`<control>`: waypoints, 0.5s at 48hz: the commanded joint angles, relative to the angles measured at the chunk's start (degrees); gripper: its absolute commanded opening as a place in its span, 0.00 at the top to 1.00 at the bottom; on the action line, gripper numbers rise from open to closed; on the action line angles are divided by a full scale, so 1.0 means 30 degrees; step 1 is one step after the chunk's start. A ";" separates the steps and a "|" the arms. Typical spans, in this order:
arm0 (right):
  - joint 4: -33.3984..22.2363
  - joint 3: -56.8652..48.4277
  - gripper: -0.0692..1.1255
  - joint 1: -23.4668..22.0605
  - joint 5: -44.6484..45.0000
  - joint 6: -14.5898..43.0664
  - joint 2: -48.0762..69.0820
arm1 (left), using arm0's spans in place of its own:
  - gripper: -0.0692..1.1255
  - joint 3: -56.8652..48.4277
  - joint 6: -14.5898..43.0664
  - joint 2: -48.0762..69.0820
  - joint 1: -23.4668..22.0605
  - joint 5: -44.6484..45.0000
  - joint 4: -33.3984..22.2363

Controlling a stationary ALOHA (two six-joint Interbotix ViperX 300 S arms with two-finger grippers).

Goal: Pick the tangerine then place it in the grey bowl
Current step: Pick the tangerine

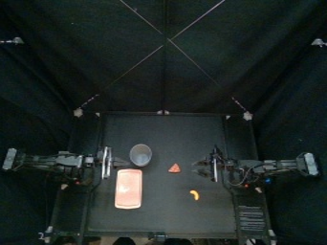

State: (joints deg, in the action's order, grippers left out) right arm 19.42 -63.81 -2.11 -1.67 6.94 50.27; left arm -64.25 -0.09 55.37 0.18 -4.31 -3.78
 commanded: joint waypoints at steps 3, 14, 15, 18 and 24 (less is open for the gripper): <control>0.1904 -0.0293 0.08 0.0352 0.2490 0.0059 -0.0146 | 0.91 0.0352 0.0029 -0.0029 0.0029 -0.0088 -0.0029; 0.7207 -0.0996 0.12 0.0645 0.7383 0.0000 -0.1348 | 0.91 0.0264 0.0029 -0.0059 0.0498 -0.0117 0.0000; 0.7412 -0.0996 0.12 0.0674 0.7646 0.0000 -0.1553 | 0.91 0.0264 0.0029 -0.0029 0.0527 -0.0117 0.0000; 0.7910 -0.0937 0.12 0.0762 0.8584 0.0059 -0.2227 | 0.91 0.0264 0.0029 -0.0029 0.0645 -0.0117 0.0000; 0.8027 -0.0293 0.13 0.0820 0.9668 0.0059 -0.3955 | 0.91 0.0264 0.0029 -0.0029 0.0762 -0.0088 -0.0059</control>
State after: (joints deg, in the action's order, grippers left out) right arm 43.24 -66.97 0.09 25.66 7.29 41.31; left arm -64.25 0.00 55.37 2.20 -4.39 -3.78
